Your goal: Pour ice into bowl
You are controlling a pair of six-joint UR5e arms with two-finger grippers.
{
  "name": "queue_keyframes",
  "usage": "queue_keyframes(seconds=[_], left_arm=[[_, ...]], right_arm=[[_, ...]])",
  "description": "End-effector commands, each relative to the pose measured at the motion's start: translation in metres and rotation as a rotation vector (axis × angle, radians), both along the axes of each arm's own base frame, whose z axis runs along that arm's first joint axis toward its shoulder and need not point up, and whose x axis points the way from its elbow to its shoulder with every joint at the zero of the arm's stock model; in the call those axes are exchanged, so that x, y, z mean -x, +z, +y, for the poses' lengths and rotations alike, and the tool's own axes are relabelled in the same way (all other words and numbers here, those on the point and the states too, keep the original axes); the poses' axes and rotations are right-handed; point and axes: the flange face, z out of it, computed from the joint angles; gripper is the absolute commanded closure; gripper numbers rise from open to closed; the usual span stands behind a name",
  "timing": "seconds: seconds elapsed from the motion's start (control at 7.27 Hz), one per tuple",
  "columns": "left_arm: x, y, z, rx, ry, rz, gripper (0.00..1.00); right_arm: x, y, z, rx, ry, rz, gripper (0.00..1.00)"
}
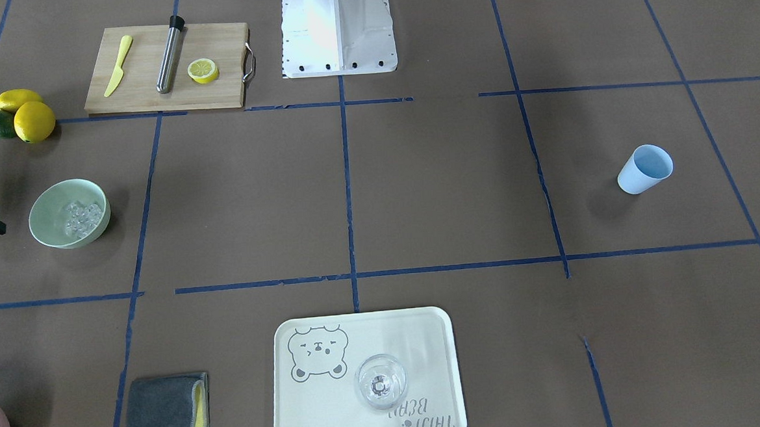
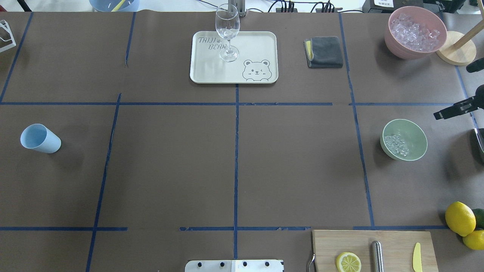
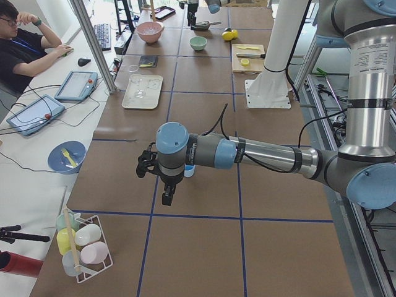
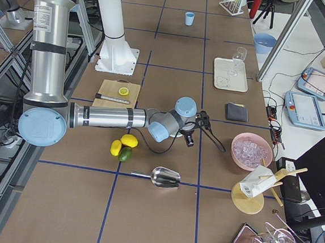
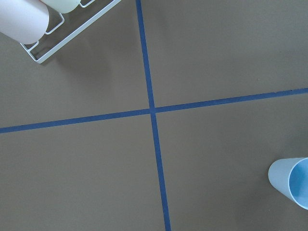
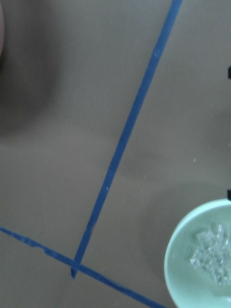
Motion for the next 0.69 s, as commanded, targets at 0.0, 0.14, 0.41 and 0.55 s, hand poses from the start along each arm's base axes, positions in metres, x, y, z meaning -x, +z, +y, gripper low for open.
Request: queue_keyframes(seconds=[0.0,0.14,0.41,0.55], left_arm=[[0.0,-0.001,0.0,-0.001,0.0,0.0,0.0],[0.0,0.0,0.0,0.0,0.0,0.0,0.0],[0.0,0.001,0.001,0.002,0.0,0.0,0.0],[0.0,0.001,0.001,0.002,0.0,0.0,0.0]], right_arm=[[-0.123,0.028,-0.004,-0.002,0.019,0.113,0.0],[-0.173,0.036,0.002,0.081,0.062,0.133,0.0],[-0.192,0.04,0.02,0.256,0.079,0.147,0.0],[-0.191,0.043,0.025,0.335,0.073,0.149,0.0]])
